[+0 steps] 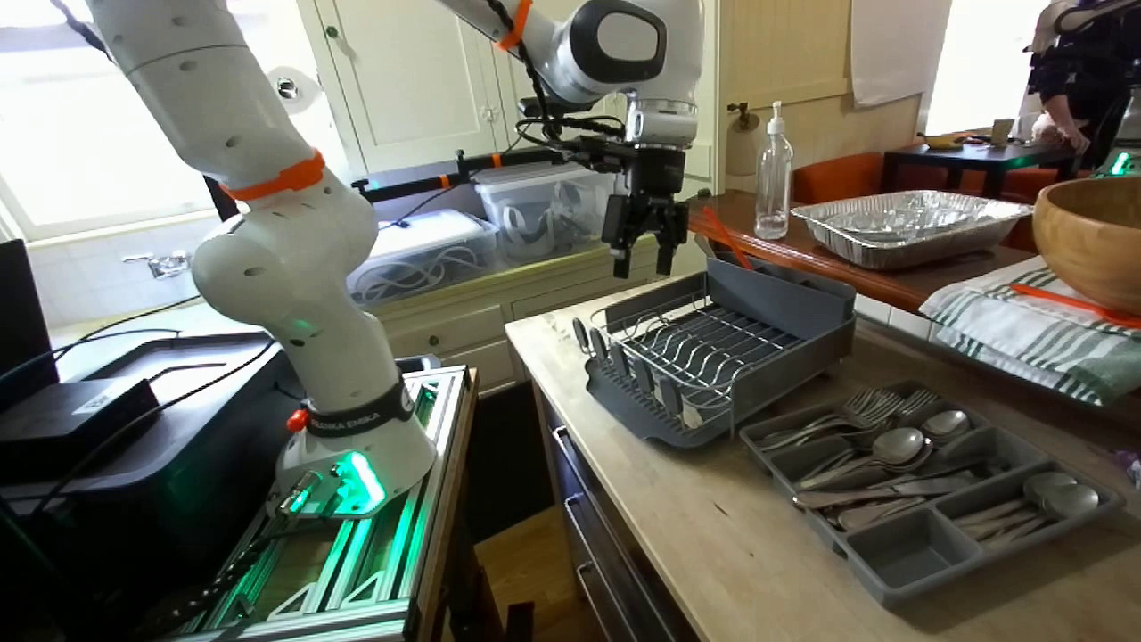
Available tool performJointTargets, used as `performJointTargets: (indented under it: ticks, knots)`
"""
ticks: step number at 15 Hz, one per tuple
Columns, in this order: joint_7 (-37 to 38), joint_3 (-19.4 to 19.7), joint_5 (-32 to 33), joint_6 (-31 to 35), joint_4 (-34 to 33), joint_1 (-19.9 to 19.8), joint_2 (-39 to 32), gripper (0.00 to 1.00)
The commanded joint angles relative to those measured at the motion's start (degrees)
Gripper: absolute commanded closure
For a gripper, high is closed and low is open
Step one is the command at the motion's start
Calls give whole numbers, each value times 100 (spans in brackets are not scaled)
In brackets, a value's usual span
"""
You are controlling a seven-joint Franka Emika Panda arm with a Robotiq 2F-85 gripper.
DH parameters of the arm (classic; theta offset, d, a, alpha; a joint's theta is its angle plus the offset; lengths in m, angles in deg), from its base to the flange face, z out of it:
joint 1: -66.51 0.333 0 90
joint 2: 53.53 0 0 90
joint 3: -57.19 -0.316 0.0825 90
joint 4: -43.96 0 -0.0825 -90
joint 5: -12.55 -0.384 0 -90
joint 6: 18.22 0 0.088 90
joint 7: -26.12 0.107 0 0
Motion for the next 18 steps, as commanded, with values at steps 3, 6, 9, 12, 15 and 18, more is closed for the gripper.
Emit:
performJointTargets:
  ticks: [3,6,9,12,15,18]
  knots:
    - [789,279,-56,487,-3,603,-557,0]
    - [1078,287,-72,627,-8,757,-785,0]
    - [1311,202,481,625,-75,851,-760,0]
    - [1278,256,1088,767,-8,950,-887,0]
    - [1166,368,1375,937,173,982,-932,0]
    - [1250,509,1348,1351,450,962,-957,0]
